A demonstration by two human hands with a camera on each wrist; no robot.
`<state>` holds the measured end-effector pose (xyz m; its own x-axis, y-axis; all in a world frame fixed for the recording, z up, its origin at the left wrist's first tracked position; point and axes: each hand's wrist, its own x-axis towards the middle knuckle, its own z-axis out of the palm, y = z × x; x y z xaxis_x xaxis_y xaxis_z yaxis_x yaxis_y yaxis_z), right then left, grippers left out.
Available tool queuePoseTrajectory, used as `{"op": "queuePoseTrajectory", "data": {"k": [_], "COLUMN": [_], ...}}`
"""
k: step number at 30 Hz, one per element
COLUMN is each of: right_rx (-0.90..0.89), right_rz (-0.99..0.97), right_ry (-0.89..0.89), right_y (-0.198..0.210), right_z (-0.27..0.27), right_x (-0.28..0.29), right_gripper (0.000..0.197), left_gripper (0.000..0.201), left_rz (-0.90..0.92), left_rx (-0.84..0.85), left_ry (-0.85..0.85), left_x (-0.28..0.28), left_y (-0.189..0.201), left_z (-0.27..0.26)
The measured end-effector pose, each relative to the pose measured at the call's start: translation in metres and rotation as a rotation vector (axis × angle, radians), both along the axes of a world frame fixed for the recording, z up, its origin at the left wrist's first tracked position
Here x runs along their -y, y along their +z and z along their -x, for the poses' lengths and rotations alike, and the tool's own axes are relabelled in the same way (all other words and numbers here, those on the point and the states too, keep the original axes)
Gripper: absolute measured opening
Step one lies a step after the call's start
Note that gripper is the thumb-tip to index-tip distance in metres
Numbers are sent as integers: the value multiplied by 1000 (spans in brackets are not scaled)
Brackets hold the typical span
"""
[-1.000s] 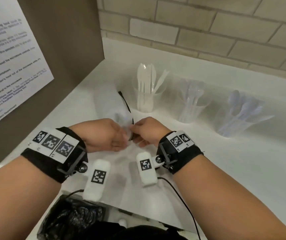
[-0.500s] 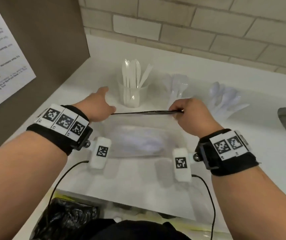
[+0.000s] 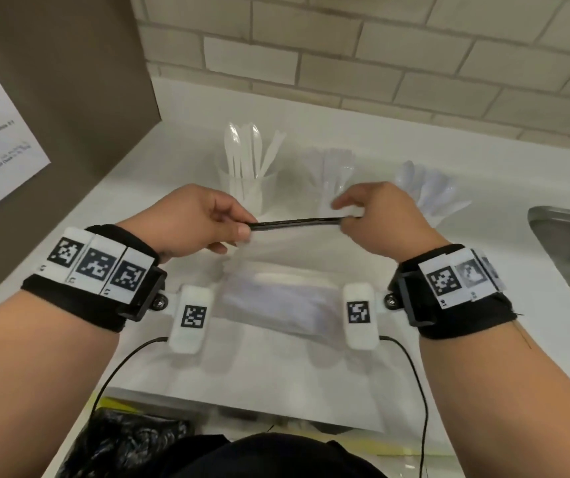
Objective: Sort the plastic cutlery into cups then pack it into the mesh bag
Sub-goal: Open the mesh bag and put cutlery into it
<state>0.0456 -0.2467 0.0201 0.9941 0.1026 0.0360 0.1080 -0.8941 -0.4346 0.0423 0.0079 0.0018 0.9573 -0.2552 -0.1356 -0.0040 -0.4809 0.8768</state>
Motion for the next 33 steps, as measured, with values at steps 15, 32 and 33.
{"op": "queuePoseTrajectory", "data": {"k": [15,32,33], "right_rx": [144,269,287], "right_rz": [-129,-35,-42], "right_ry": [196,-95,-90], "right_y": [-6,-9,-8], "right_z": [-1,-8,-8], "right_x": [-66,13,12], "right_gripper": [9,19,20], "left_gripper": [23,27,27], "left_rz": [-77,-649,-655], "left_rx": [293,440,432], "left_ry": [204,30,8], "left_x": [10,21,30], "left_y": [8,10,11], "left_z": [-2,-13,-13]}}
